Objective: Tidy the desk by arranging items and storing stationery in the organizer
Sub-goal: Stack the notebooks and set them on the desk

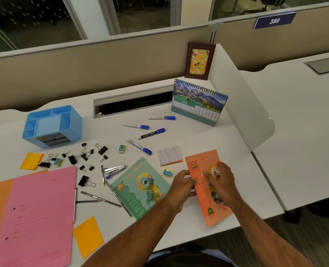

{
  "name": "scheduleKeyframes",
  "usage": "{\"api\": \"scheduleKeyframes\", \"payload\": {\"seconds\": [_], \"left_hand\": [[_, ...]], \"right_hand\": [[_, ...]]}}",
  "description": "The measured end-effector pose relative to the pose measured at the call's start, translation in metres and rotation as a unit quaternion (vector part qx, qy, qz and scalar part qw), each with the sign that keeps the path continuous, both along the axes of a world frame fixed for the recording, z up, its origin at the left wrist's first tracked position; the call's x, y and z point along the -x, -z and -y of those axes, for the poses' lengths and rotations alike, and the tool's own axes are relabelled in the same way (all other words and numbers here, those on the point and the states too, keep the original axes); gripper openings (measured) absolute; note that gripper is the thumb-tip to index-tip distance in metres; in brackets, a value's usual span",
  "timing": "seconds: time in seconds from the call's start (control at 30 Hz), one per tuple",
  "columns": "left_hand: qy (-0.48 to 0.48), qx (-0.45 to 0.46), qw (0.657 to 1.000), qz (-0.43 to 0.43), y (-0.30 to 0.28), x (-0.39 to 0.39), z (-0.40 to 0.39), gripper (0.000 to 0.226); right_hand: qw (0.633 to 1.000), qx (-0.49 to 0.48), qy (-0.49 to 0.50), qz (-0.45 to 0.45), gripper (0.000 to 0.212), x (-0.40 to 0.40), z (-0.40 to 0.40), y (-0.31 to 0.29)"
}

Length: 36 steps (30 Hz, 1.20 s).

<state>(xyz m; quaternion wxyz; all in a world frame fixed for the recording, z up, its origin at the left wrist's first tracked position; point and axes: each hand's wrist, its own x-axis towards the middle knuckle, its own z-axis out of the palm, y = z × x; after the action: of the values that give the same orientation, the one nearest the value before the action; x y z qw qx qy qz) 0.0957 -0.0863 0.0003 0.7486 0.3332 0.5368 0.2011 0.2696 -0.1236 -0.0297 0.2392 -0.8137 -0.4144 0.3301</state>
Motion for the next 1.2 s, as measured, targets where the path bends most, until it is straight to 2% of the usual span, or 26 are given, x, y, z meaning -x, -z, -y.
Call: {"api": "scheduleKeyframes", "payload": {"seconds": [0.07, 0.17, 0.27, 0.33, 0.5, 0.57, 0.83, 0.97, 1.07, 1.2], "left_hand": [[-0.01, -0.014, 1.0, -0.001, -0.006, 0.0, -0.001, 0.019], [-0.027, -0.044, 0.999, 0.0, -0.014, 0.008, -0.008, 0.018], [-0.061, -0.066, 0.996, 0.0, -0.024, 0.024, -0.018, 0.017], [-0.086, -0.072, 0.994, 0.002, -0.031, 0.038, -0.025, 0.017], [-0.151, -0.075, 0.986, 0.021, -0.043, 0.077, -0.032, 0.02], [-0.179, -0.067, 0.981, 0.025, -0.042, 0.091, -0.031, 0.02], [-0.25, -0.066, 0.966, -0.005, -0.019, 0.14, -0.018, 0.021], [-0.304, -0.054, 0.945, -0.106, 0.004, 0.158, -0.003, 0.022], [-0.341, -0.032, 0.928, -0.144, 0.017, 0.162, 0.015, 0.029], [-0.324, -0.024, 0.922, -0.211, 0.038, 0.161, 0.032, 0.037]], "right_hand": [[0.999, -0.029, 0.015, -0.02, 0.07, 0.001, -0.002, -0.008], [0.998, -0.016, 0.038, -0.046, 0.078, 0.0, -0.006, -0.013], [0.987, -0.022, 0.042, -0.155, 0.064, -0.001, -0.013, -0.012], [0.975, -0.026, 0.026, -0.22, 0.064, 0.006, -0.017, -0.024], [0.94, -0.029, 0.011, -0.339, 0.041, 0.024, -0.026, -0.05], [0.928, -0.025, 0.005, -0.372, 0.038, 0.032, -0.029, -0.055], [0.935, -0.019, -0.025, -0.352, 0.031, 0.07, -0.036, -0.058], [0.938, -0.017, -0.022, -0.347, 0.029, 0.075, -0.036, -0.052], [0.94, -0.014, -0.024, -0.34, 0.029, 0.073, -0.035, -0.05], [0.941, -0.012, -0.023, -0.336, 0.029, 0.067, -0.036, -0.049]]}}
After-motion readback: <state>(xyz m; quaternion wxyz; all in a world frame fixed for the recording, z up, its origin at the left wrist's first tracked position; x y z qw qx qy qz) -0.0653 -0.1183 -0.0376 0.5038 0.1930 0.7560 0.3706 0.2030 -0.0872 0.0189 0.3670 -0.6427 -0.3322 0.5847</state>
